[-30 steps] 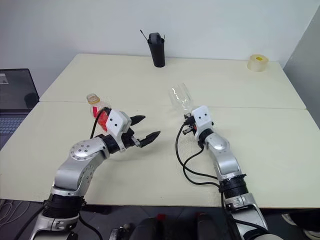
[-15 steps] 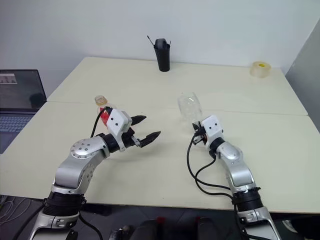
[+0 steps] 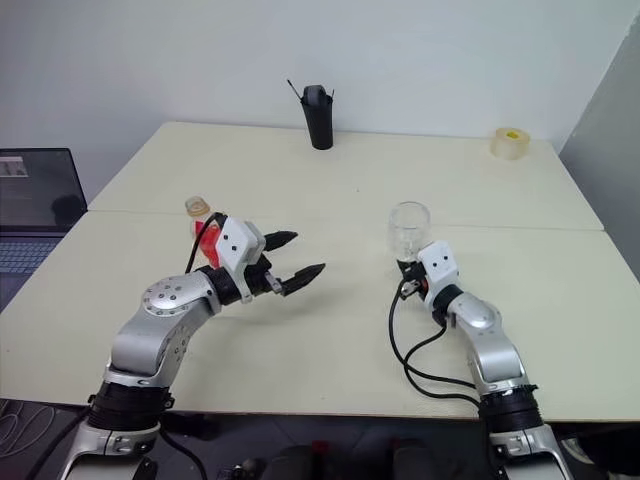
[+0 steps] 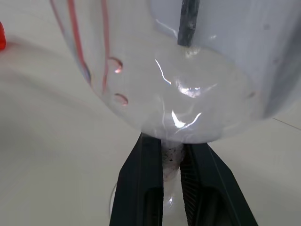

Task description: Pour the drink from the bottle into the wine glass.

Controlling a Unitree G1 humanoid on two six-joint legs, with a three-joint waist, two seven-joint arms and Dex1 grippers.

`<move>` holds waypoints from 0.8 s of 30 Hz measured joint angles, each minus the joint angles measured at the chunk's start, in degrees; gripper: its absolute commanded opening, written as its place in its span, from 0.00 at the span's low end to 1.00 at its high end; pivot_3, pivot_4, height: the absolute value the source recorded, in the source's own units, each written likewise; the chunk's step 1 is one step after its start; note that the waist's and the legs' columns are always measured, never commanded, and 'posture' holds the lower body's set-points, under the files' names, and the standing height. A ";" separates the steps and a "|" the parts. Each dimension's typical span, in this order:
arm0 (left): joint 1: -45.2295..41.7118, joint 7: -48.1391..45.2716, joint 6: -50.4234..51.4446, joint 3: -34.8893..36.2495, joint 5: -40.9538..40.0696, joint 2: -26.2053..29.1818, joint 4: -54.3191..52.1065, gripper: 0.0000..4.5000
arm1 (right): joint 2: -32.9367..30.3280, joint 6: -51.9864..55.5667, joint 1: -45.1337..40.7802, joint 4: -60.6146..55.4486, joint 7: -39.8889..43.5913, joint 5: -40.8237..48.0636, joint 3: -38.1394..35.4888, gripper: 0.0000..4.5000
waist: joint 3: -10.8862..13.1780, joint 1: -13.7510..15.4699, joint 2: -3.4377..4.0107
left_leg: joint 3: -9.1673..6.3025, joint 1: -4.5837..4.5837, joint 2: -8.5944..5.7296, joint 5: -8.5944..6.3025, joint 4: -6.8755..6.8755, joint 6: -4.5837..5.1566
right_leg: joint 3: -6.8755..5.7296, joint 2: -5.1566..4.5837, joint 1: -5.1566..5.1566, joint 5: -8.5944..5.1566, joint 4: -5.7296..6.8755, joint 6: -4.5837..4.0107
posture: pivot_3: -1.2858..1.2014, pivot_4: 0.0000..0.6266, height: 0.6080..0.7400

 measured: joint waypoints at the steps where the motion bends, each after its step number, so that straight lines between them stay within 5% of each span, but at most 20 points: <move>1: 0.00 -0.48 0.08 0.33 -1.00 0.02 -0.75 1.00 | 0.11 1.05 -0.39 -0.60 0.42 0.43 -0.08 0.05 | 0.02 -0.01 0.02 | 0.00 -0.03 0.00 0.00 0.00 0.00 | 0.01 0.00 -0.04 0.00 0.02 0.00 | 0.52 0.24 1.00; 13: 6.63 -9.78 8.48 4.22 -11.44 11.42 -9.69 1.00 | 3.37 9.29 -10.42 -2.87 4.14 2.31 5.47 0.05 | 1.13 -1.04 0.72 | -0.04 -1.27 0.07 0.05 0.04 -0.08 | 0.08 0.07 -1.52 -0.03 0.36 -0.11 | 0.52 0.24 1.00; 24: 8.60 -4.85 10.17 7.57 -13.22 10.55 -10.32 1.00 | 7.39 -0.70 -12.35 8.43 5.18 -0.01 8.36 0.05 | 1.32 -0.18 0.61 | -0.03 -1.28 0.04 0.06 0.08 -0.10 | 0.05 -0.01 -1.51 -0.02 0.36 -0.09 | 0.52 0.24 1.00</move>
